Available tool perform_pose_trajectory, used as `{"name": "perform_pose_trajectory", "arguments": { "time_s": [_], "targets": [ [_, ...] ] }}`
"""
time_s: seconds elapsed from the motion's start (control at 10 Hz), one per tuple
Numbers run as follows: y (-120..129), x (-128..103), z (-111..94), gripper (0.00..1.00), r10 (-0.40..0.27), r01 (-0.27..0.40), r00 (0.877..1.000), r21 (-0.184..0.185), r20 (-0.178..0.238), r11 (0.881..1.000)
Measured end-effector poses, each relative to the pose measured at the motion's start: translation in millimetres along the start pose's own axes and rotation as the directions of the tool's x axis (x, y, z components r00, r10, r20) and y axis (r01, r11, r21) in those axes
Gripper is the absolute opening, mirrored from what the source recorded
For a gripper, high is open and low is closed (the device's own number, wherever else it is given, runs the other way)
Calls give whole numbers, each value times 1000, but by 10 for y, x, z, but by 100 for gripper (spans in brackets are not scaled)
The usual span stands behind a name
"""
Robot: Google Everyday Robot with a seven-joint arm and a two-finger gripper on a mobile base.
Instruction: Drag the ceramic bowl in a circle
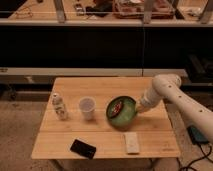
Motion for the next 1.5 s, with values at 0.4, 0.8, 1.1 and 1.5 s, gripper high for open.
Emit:
{"name": "perform_pose_trajectory", "arguments": {
  "time_s": [0.4,0.8,1.1,1.5],
  "targets": [
    [60,567,135,0,128,-128,992,-10,13,992],
    [556,1053,106,0,276,-277,961,-44,-33,960],
    [1030,1059,-65,0,292,-299,953,-104,-76,949],
    [1579,620,-265,0,295,-305,952,-158,-87,939]
  ]
}}
